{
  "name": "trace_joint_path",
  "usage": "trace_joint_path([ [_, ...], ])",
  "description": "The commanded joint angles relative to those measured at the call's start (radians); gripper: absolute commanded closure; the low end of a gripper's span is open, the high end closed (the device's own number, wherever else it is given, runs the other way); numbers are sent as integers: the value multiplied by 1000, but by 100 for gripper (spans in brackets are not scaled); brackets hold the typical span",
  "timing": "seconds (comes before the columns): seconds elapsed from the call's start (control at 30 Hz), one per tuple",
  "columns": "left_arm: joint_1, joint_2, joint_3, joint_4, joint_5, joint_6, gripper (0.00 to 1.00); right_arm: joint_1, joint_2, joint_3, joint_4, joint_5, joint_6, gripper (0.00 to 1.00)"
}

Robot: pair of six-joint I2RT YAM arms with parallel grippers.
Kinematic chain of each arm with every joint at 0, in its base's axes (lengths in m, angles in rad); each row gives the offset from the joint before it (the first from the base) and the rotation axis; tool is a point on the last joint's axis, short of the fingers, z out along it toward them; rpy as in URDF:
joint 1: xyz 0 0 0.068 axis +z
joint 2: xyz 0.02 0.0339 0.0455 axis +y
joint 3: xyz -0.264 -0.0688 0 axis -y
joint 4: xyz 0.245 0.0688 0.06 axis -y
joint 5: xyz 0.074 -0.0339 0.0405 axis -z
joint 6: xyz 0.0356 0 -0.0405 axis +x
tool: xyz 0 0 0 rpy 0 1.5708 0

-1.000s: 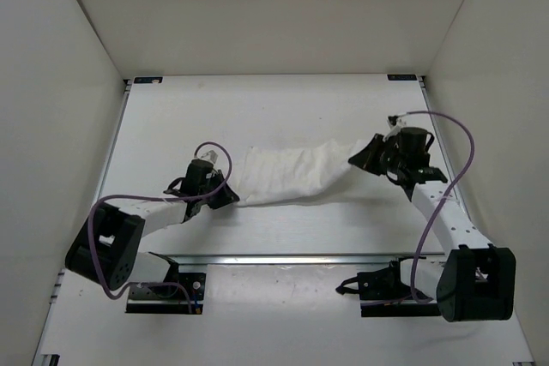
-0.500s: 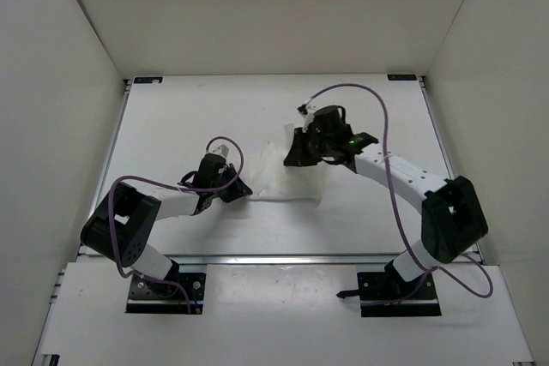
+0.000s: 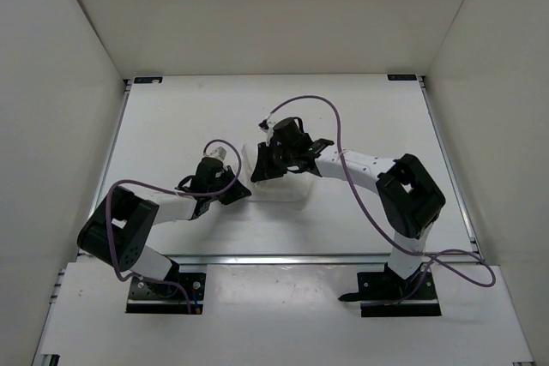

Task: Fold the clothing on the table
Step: Fold the skirt

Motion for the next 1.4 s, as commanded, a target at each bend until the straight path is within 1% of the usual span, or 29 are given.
trace_joint_path([
  [0.0, 8, -53, -22, 23, 18, -9, 100, -22, 30, 6, 103, -54, 42, 100],
  [0.03, 5, -59, -30, 25, 21, -10, 100, -21, 43, 12, 97, -62, 50, 100],
  [0.1, 12, -70, -41, 31, 38, -11, 98, -33, 67, 32, 91, -146, 44, 99],
  [0.13, 23, -76, -36, 36, 39, -16, 88, -36, 67, 34, 92, -169, 49, 95],
  [0.17, 25, -79, -35, 36, 49, -11, 73, -36, 61, 40, 106, -204, 56, 92],
  [0.2, 28, -98, -35, 27, 55, -11, 66, -38, 43, 39, 124, -253, 67, 84],
  [0.23, 32, -121, -42, 1, 55, -10, 56, -30, 34, 31, 132, -263, 75, 81],
  [0.27, 35, -150, -38, -21, 47, -8, 50, -31, -1, 23, 132, -272, 82, 74],
  [0.3, 38, -167, -48, -41, 41, -8, 47, -25, -46, 22, 135, -255, 81, 70],
  [0.33, 55, -206, -50, -49, 32, -13, 46, -25, -89, 13, 131, -232, 70, 70],
  [0.4, 74, -280, -85, -76, 49, -23, 42, -47, -150, -21, 155, -246, 81, 67],
  [0.5, 130, -383, -110, -136, 78, -20, 40, -99, -259, -116, 273, -287, 150, 64],
  [0.53, 135, -397, -114, -169, 79, -14, 40, -120, -297, -151, 287, -284, 145, 65],
  [0.67, 161, -549, -90, -307, 124, 39, 39, -177, -426, -239, 232, -261, 75, 65],
  [0.7, 179, -588, -67, -361, 147, 71, 36, -182, -459, -253, 218, -241, 63, 65],
  [0.73, 213, -616, -35, -412, 174, 99, 12, -202, -483, -265, 165, -235, 24, 65],
  [0.77, 236, -613, -7, -455, 231, 165, 1, -218, -515, -270, 94, -200, -23, 64],
  [0.83, 311, -583, 147, -647, 279, 293, 1, -248, -554, -256, -32, -139, -106, 61],
  [0.87, 308, -569, 194, -752, 254, 322, 1, -274, -568, -244, -116, -114, -159, 61],
  [0.9, 292, -540, 281, -803, 207, 375, 2, -297, -574, -232, -164, -117, -212, 61],
  [0.97, 244, -488, 402, -945, 146, 435, 1, -364, -577, -180, -359, -82, -304, 60],
  [1.0, 226, -486, 425, -989, 136, 472, 1, -386, -582, -158, -453, -27, -357, 61],
  [1.03, 233, -471, 444, -998, 150, 503, 2, -395, -594, -155, -490, 43, -414, 59],
  [1.07, 242, -471, 446, -1022, 150, 529, 1, -418, -597, -146, -564, 105, -439, 58],
  [1.1, 253, -471, 446, -1039, 141, 540, 1, -442, -614, -147, -621, 130, -485, 56],
  [1.23, 239, -475, 433, -1073, 61, 586, 1, -519, -666, -236, -699, 254, -606, 43],
  [1.27, 230, -464, 441, -1099, 31, 601, 1, -509, -681, -262, -695, 310, -600, 41],
  [1.33, 229, -438, 447, -1151, -15, 607, 1, -478, -706, -334, -667, 316, -593, 32],
  [1.37, 230, -434, 446, -1159, -23, 618, 1, -470, -716, -345, -663, 279, -588, 32],
])
